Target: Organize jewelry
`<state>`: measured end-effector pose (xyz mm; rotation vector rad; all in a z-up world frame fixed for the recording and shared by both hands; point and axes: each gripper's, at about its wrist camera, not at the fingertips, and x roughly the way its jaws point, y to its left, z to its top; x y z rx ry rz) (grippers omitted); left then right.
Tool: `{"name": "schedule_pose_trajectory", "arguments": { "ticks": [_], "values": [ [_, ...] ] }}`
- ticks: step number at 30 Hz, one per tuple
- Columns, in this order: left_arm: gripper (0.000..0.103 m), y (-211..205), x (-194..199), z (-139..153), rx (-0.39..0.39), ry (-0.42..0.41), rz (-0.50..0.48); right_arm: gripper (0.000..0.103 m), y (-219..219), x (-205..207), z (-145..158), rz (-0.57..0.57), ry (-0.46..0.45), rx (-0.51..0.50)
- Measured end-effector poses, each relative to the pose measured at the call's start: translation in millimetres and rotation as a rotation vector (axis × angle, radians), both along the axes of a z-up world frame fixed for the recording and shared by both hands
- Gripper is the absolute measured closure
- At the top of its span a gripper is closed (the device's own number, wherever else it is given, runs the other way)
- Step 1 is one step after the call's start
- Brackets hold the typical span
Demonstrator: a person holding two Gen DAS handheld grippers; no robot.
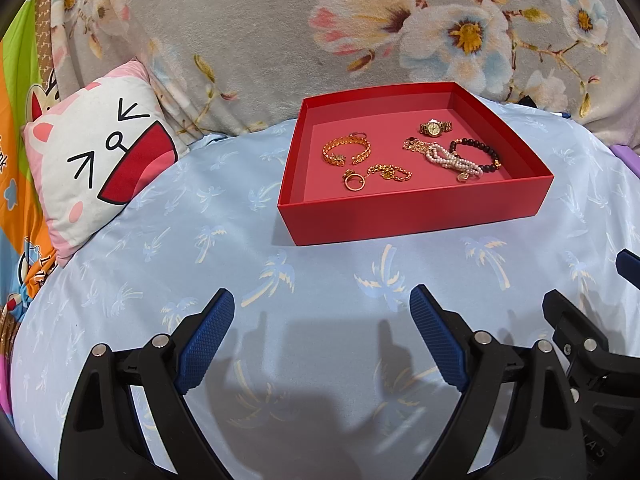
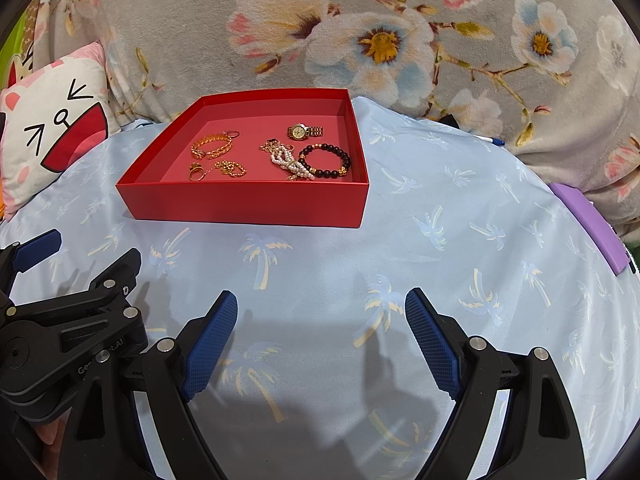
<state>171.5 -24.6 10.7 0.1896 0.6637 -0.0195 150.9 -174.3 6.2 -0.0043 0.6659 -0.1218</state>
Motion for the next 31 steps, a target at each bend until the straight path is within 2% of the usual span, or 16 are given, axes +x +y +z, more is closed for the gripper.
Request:
{"name": "schedule_pose_trajectory", "arguments": {
  "ticks": [31],
  "values": [
    [0.017,-0.2,-1.9,3.9,-0.005,-0.021,-0.009,0.019,-3.4,-1.1,0.5,-0.002,-0.004,0.008]
  ]
}}
